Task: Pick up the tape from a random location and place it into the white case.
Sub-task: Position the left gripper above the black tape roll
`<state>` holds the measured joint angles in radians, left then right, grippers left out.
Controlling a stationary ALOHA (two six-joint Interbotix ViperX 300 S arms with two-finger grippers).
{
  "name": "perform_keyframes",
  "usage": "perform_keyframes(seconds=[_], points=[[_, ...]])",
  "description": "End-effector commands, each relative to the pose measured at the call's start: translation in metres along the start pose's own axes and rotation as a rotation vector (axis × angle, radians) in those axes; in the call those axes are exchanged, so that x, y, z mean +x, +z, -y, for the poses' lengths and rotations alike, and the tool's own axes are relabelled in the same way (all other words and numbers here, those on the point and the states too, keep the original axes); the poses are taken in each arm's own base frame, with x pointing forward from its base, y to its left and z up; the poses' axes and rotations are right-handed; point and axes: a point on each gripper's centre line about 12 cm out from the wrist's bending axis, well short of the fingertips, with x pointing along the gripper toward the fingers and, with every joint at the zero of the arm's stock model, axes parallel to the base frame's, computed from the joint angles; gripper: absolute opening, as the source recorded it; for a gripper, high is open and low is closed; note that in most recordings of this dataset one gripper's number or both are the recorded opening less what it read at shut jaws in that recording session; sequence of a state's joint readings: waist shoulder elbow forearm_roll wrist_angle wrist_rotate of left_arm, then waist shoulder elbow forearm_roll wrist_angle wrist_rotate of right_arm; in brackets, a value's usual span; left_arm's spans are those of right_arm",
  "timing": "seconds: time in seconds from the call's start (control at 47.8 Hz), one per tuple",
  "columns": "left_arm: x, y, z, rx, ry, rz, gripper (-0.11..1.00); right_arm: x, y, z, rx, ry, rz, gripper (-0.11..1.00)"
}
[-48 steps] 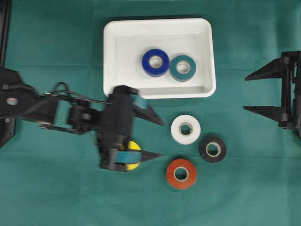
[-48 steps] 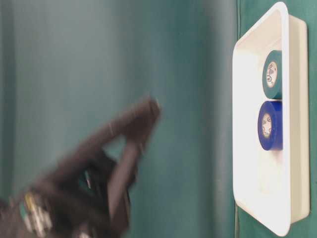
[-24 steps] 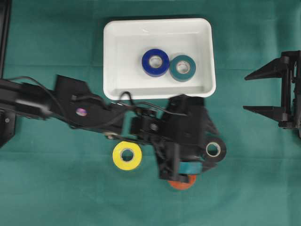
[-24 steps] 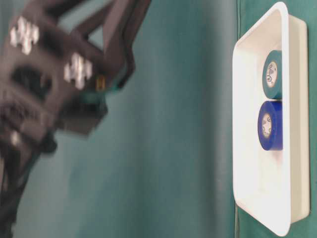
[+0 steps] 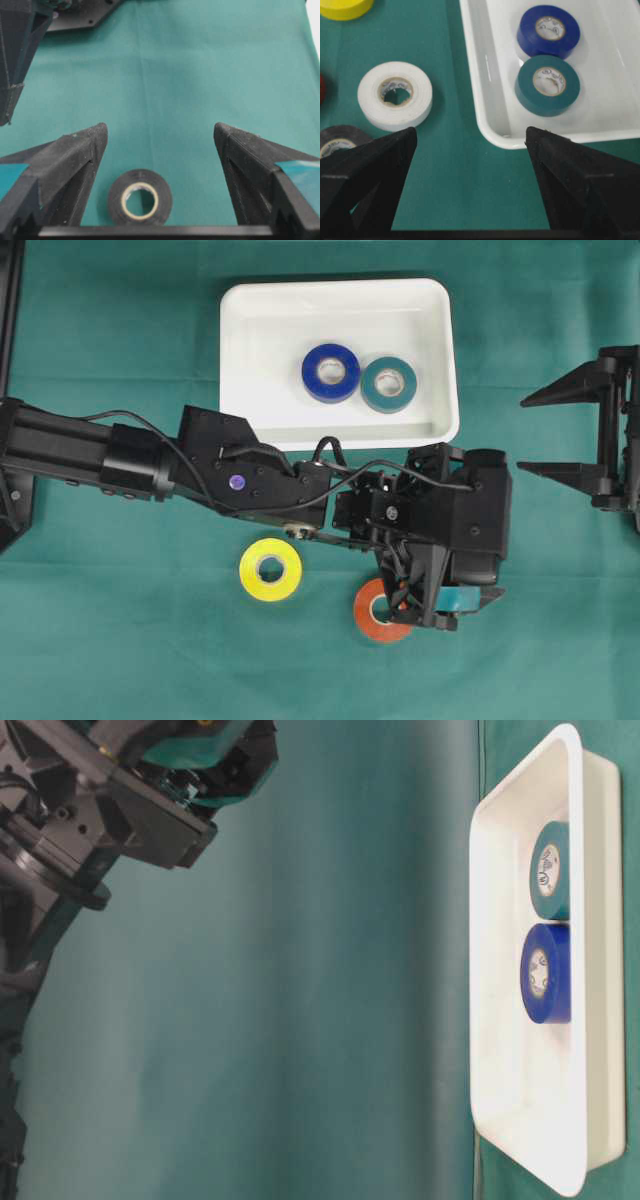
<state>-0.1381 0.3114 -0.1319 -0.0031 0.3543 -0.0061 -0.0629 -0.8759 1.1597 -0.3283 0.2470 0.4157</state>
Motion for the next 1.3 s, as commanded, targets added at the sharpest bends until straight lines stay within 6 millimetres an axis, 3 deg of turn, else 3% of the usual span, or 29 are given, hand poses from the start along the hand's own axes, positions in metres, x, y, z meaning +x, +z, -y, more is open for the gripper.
perform_keyframes(seconds=[0.0,0.23,0.418,0.648,1.275], points=[[-0.010,0.019,0.000,-0.016,0.001,0.018,0.85,-0.001,0.011,0.000,-0.001,0.000,0.026,0.87],[-0.005,0.015,0.000,-0.031,0.006,-0.170,0.85,-0.001,0.011,0.001,0.002,-0.007,0.026,0.87],[-0.002,0.024,0.001,-0.028,0.009,-0.264,0.85,-0.001,0.011,0.001,0.002,-0.007,0.026,0.87],[0.000,0.032,0.004,-0.016,0.008,-0.281,0.85,-0.001,0.011,0.002,0.003,-0.008,0.025,0.87],[0.003,0.025,0.003,-0.016,0.009,-0.300,0.85,-0.001,0.010,0.002,0.001,-0.008,0.023,0.87]])
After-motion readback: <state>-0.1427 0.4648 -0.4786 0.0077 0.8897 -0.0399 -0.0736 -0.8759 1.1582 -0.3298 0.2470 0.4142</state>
